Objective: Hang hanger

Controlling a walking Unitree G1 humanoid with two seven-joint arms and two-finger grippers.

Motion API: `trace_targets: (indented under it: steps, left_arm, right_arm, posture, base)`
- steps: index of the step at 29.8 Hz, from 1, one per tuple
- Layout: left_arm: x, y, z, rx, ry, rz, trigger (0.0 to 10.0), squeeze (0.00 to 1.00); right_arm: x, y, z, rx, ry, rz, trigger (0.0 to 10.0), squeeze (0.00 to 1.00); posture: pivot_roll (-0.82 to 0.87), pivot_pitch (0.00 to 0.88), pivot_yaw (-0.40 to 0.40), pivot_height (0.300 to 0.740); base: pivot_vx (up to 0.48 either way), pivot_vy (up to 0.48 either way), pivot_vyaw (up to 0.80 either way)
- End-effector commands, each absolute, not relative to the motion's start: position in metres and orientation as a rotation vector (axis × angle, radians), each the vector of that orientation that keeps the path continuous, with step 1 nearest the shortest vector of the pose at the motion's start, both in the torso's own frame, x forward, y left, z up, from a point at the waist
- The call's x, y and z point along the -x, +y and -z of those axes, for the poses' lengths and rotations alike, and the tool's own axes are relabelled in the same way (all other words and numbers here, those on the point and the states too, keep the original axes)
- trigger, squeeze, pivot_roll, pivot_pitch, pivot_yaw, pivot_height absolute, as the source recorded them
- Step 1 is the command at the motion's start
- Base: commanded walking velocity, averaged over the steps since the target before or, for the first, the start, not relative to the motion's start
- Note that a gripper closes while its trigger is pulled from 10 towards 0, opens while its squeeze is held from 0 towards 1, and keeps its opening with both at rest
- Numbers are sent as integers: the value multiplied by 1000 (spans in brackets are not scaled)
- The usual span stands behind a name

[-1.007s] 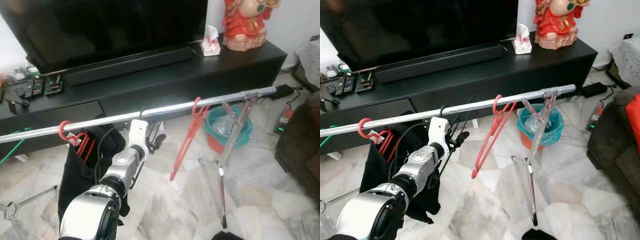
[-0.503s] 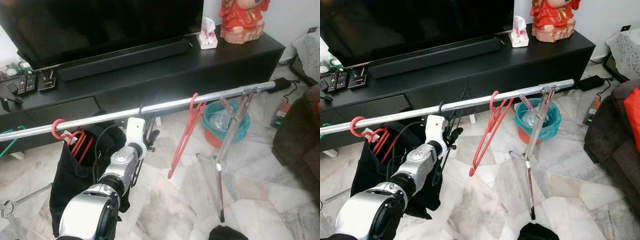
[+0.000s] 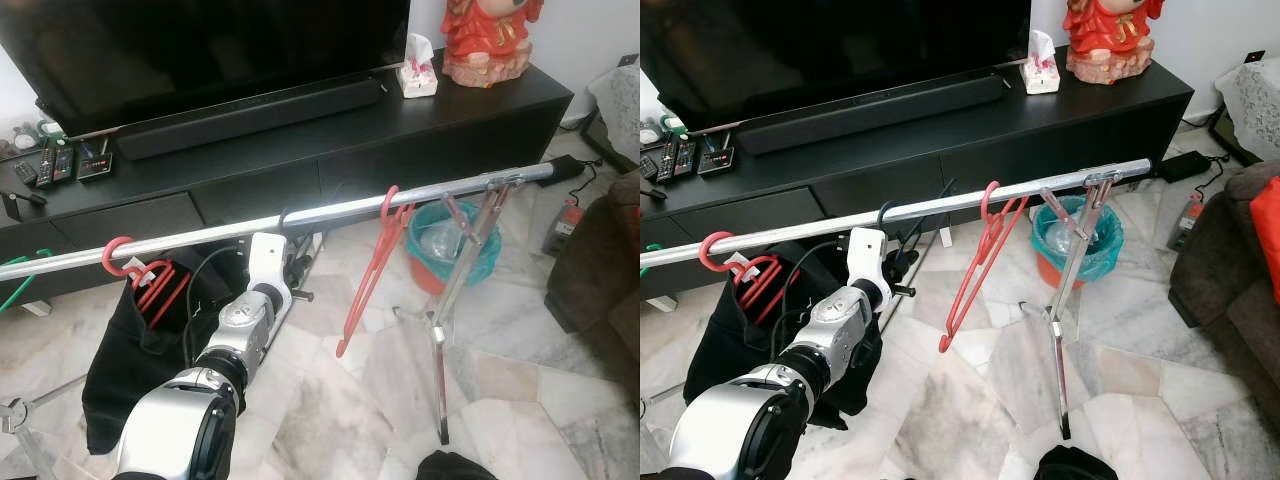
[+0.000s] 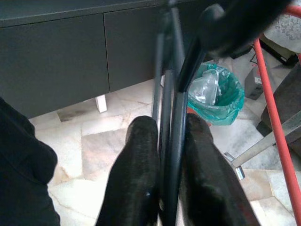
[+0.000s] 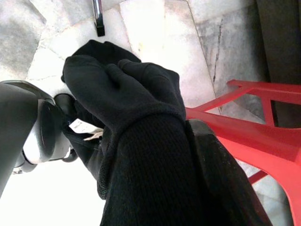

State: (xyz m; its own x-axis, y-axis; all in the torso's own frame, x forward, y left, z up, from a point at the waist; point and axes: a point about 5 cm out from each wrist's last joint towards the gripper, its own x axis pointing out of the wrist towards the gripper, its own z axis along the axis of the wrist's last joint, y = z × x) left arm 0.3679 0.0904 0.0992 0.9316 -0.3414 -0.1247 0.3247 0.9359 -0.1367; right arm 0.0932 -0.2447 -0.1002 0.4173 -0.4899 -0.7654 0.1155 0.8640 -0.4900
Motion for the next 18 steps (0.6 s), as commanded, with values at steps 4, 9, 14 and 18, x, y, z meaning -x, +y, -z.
trace_targets:
  steps: [4, 9, 14, 18]
  left_arm:
    - [-370, 97, -102, 86, 128, 325, 0, 0]
    - [-371, 99, -106, 92, 96, 309, 0, 0]
    - [-372, 102, -111, 93, 59, 299, 0, 0]
    - [-371, 107, -112, 86, 19, 306, 3843, 0]
  right_arm:
    - [-94, -239, 102, 386, 1085, 378, 10000, 0]
    - [-97, -238, 101, 385, 1081, 374, 10000, 0]
    - [-102, -236, 101, 383, 1076, 368, 10000, 0]
    - [-107, -235, 100, 382, 1068, 360, 10000, 0]
  posture:
    - [-148, 77, 100, 740]
    - [-141, 66, 100, 740]
    - [-134, 54, 99, 740]
    - [-122, 39, 97, 740]
  base:
    - [0, 0, 0]
    - [0, 0, 0]
    - [0, 0, 0]
    - [0, 0, 0]
